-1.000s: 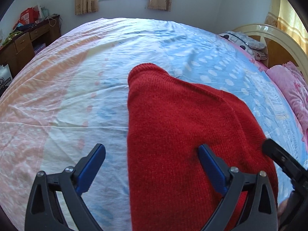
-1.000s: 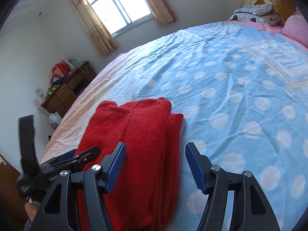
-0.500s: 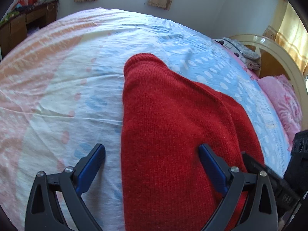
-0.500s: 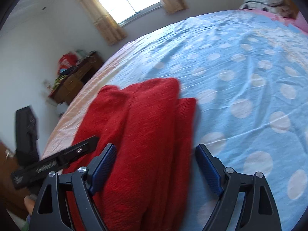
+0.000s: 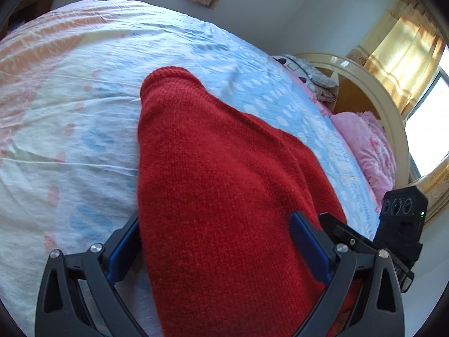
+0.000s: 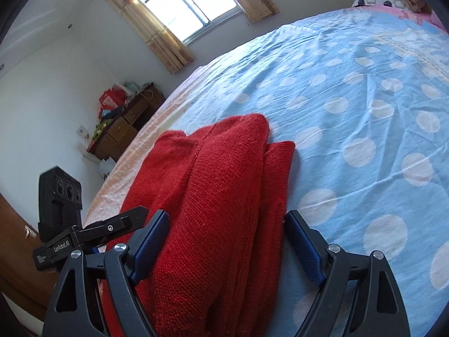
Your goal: Fold small clothes
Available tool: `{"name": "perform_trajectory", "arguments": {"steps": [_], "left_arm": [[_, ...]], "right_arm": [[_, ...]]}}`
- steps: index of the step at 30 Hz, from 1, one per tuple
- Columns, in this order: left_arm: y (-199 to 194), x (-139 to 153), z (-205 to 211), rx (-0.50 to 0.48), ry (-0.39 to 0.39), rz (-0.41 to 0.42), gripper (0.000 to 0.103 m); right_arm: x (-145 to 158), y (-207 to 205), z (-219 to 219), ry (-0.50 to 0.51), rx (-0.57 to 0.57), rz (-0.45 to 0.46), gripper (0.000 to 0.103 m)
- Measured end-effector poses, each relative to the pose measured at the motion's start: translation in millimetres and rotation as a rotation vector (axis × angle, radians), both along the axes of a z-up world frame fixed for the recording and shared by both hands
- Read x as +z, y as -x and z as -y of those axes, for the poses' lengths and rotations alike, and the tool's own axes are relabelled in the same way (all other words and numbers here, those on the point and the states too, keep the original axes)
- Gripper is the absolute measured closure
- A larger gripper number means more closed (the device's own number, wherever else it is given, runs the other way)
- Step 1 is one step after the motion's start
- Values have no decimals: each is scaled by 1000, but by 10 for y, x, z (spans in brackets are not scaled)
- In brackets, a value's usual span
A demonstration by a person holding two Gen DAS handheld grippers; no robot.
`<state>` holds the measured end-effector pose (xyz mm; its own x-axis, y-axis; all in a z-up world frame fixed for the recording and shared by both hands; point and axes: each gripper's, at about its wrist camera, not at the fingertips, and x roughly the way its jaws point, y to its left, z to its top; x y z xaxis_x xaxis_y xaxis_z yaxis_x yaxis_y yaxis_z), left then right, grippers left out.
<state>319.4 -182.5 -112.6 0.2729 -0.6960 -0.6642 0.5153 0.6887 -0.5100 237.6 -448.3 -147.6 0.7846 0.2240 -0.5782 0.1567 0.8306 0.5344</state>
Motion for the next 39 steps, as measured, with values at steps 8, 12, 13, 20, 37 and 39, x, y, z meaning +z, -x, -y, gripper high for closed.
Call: {"name": "perform_trajectory", "arguments": {"steps": [8,12,13,20,37,39], "left_arm": [[7,6,27,4,-6,18,2],[20,3,52,0,-30,28,2],[26,4,68,-2,-44,32,2],[75,4,144,10,-124,69,4],[438,165,55,52,-174,41,45],[599,235,6,35,-182,13,52]], "right_arm": [[10,100,68,-15,-68,17,17],[30,-59,-225,62,112,-16,20],[32,-68,-238,71,114,-19,25],[2,-12,-175,33,107,2,47],[259,260,-591,93,57,-48,60],[300,467,-627,37,83,-49,60]]}}
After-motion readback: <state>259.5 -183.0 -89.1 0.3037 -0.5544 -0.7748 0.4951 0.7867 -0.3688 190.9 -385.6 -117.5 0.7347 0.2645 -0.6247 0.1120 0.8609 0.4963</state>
